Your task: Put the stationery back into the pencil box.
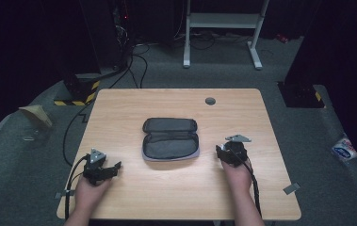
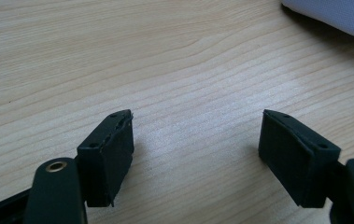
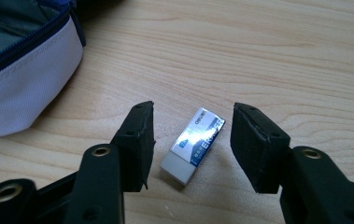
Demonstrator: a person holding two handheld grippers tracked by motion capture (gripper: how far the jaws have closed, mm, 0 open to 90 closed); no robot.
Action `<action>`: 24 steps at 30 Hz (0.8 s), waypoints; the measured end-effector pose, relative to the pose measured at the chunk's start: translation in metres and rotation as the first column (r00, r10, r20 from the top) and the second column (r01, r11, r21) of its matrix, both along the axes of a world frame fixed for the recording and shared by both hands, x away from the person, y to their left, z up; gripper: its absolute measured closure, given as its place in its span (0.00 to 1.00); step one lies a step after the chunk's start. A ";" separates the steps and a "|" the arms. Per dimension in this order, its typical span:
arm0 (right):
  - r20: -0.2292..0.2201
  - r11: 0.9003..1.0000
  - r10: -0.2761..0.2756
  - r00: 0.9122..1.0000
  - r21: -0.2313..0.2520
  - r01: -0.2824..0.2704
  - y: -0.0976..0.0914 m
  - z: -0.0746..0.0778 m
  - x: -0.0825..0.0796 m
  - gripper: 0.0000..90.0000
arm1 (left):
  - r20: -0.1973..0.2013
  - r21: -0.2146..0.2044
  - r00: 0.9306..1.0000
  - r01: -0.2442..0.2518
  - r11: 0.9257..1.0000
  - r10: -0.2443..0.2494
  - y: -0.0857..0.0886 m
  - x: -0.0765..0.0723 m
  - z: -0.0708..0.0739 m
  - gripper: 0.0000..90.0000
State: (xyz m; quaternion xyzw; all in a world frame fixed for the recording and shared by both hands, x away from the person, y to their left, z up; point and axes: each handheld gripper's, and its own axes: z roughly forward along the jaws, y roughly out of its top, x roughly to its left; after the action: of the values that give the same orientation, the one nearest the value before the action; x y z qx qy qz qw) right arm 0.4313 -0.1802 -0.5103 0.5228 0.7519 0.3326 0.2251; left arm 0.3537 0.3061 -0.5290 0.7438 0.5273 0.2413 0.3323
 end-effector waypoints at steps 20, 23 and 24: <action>-0.017 0.999 0.019 1.000 -0.043 -0.020 0.004 -0.008 -0.005 0.80 | 0.003 -0.003 1.000 0.007 1.000 -0.007 0.000 -0.002 0.000 0.31; -0.019 0.999 0.027 0.999 -0.045 -0.028 0.004 -0.008 -0.007 0.80 | 0.004 -0.001 1.000 0.008 1.000 -0.008 0.000 -0.002 0.000 0.32; -0.017 0.999 0.025 1.000 -0.045 -0.026 0.004 -0.008 -0.007 0.80 | 0.004 0.001 1.000 0.010 1.000 -0.010 0.000 -0.002 0.000 0.32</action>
State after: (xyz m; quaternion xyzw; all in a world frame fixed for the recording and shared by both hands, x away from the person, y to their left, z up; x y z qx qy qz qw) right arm 0.4242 -0.1761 -0.5183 0.5107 0.7677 0.3140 0.2262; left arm 0.3512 0.3064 -0.5289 0.7461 0.5230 0.2414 0.3340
